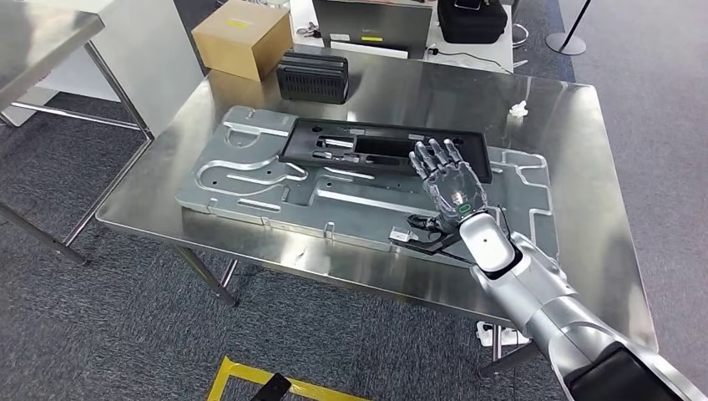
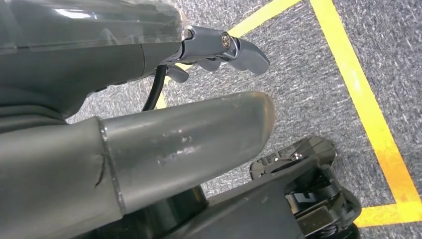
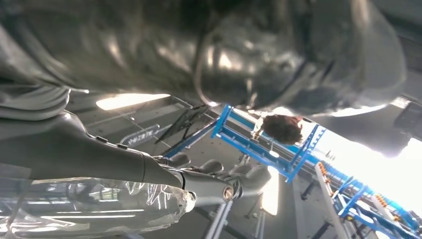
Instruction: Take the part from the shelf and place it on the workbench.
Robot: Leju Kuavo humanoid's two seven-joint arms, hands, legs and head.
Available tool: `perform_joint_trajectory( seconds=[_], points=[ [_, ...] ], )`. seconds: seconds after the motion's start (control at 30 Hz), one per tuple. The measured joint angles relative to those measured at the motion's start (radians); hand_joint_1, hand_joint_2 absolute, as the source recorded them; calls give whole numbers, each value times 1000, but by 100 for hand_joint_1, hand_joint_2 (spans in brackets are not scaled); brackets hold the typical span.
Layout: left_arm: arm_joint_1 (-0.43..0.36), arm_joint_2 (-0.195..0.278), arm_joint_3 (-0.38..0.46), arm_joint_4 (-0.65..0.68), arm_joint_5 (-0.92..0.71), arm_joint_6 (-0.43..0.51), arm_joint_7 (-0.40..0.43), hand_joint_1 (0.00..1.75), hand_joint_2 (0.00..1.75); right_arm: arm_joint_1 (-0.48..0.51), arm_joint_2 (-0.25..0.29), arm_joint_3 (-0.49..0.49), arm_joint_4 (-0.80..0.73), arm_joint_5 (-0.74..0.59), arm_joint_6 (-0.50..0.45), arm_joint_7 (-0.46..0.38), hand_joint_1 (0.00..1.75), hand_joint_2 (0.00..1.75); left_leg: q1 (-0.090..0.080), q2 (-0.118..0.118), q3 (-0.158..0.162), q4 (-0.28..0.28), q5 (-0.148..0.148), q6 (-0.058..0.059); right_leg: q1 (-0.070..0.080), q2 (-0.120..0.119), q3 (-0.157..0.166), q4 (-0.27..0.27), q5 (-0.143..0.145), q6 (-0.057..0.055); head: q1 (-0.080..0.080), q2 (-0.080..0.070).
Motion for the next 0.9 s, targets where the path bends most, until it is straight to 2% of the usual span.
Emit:
perform_joint_trajectory(
  seconds=[0.07, 0.1, 0.13, 0.17, 0.23, 0.27, 0.3, 0.33, 0.37, 0.4, 0.47, 0.5, 0.53, 0.6, 0.63, 0.67, 0.73, 0.77, 0.8, 0.83, 0.87, 0.9],
  points=[
    [1, 0, 0, 0, 0, 1, 0, 0, 0, 1, 0, 0, 0, 0, 0, 0, 0, 0, 0, -2, -5, -2, 14, -15, 3, 1, -6, -7, 8, -19, -1, 0],
    [3, 0, 0, 0, 0, 1, 0, 0, 0, 1, 0, -1, 0, 0, 0, 0, 0, 0, 1, -3, -12, 2, 9, -21, 2, -1, -13, -9, 16, -29, -1, 0],
    [4, 0, 0, 0, 0, 1, 0, 0, 0, 1, 1, -1, 0, 0, 0, 0, 0, 0, 3, -4, -21, 18, -12, -25, 2, -3, -22, -11, 27, -39, -1, 0],
    [6, 0, 0, 0, 0, 1, 0, 0, 0, 1, 1, -1, 0, 0, 0, 0, 0, 0, 4, -5, -35, 53, -51, -29, 1, -5, -34, -13, 39, -48, -1, 0],
    [6, 0, 0, 0, 0, 1, 0, 0, 0, 2, 3, -1, 0, 0, 1, 0, 0, 0, 5, -5, -68, 175, -152, -32, 5, -5, -60, -12, 61, -58, -2, 0],
    [5, 0, 0, 0, 0, 1, 0, 0, 0, 2, 3, -1, 0, 0, 1, 0, 0, 0, 5, -5, -79, 237, -182, -33, 8, -5, -74, -12, 71, -59, -2, 0],
    [5, 0, 0, 0, 0, 1, 0, 0, 0, 3, 3, -1, 0, 0, 1, 0, 0, 0, 4, -5, -80, 279, -187, -32, 11, -6, -88, -11, 82, -59, -2, 0],
    [5, 0, 0, 0, 0, 1, 0, 0, 0, 3, 3, -1, 1, 0, 1, 0, 0, 0, 4, -5, -65, 290, -172, -29, 14, -6, -102, -10, 92, -59, -2, 0],
    [5, 0, 0, 0, 0, 1, 0, 0, 0, 3, 3, -1, 1, 0, 2, 0, 0, 0, 2, -5, -33, 266, -144, -23, 16, -6, -115, -9, 102, -58, -2, 0],
    [4, 0, 0, 0, 0, 1, 0, 0, 0, 3, 3, -2, 1, 0, 3, 0, 0, 0, -1, -6, 14, 212, -121, -15, 18, -6, -126, -8, 112, -57, -2, 0],
    [1, 0, 0, 0, 0, 1, 0, 0, 0, 3, 3, -5, 0, 0, 5, 0, 0, 0, -9, -6, 122, 66, -125, 1, 21, -6, -140, -6, 129, -50, -2, 0],
    [-1, 0, 0, 0, -1, 1, 0, 0, 0, 2, 3, -6, 0, 0, 5, 1, 0, 0, -13, -7, 156, 13, -137, 5, 20, -7, -142, -7, 139, -45, -1, 0],
    [-2, 0, 0, 0, -2, 0, 1, 0, 0, 2, 3, -8, 0, 0, 5, 1, 0, 0, -16, -7, 171, -18, -146, 8, 19, -7, -143, -11, 149, -38, -2, 0],
    [-2, -1, 1, 0, -3, 0, 2, 0, 0, 2, 2, -9, 0, 0, 7, 1, 0, 0, -16, -5, 163, -34, -126, 16, 16, -6, -146, -21, 163, -25, -2, 0],
    [-2, -1, 1, 0, -3, -1, 3, 0, 0, 2, 1, -9, 1, 0, 8, 1, 0, 0, -14, -3, 156, -39, -112, 24, 15, -5, -151, -14, 147, -19, -1, 0],
    [-2, -2, 1, 0, -3, -1, 3, 0, 0, 2, -1, -10, 1, 0, 9, 1, 0, 0, -12, -1, 146, -44, -97, 31, 15, -5, -161, 10, 111, -15, 0, 0],
    [-3, -3, 1, 0, -4, -3, 3, 0, 0, 2, -3, -11, 1, 0, 10, 1, 0, 0, -10, 1, 116, -46, -70, 40, 12, -5, -191, 122, 4, -7, 3, 0],
    [-3, -3, 1, 0, -4, -3, 3, 0, 0, 3, -3, -12, 2, 0, 11, 1, 0, 0, -10, 2, 98, -44, -58, 41, 12, -5, -205, 190, -33, -4, 3, 0],
    [-2, -4, 1, 0, -4, -3, 3, 0, 0, 4, -3, -12, 2, 0, 11, 1, 0, 0, -10, 2, 80, -41, -46, 40, 11, -5, -210, 245, -45, 0, 4, 0],
    [-2, -4, 1, 0, -5, -3, 3, 0, 0, 5, -3, -12, 2, 0, 11, 1, 0, 0, -10, 2, 62, -38, -35, 38, 11, -5, -200, 269, -30, 2, 3, 0],
    [-2, -4, 1, 0, -5, -3, 3, 0, 0, 6, -4, -12, 2, 0, 11, 1, 0, 0, -10, 2, 44, -32, -25, 36, 10, -5, -174, 259, -2, 2, 3, 0],
    [-1, -4, 1, 0, -5, -3, 3, 0, 0, 6, -4, -12, 2, 0, 11, 1, 0, 0, -10, 2, 28, -26, -17, 33, 9, -5, -130, 215, 24, 2, 3, 0]
  ],
)
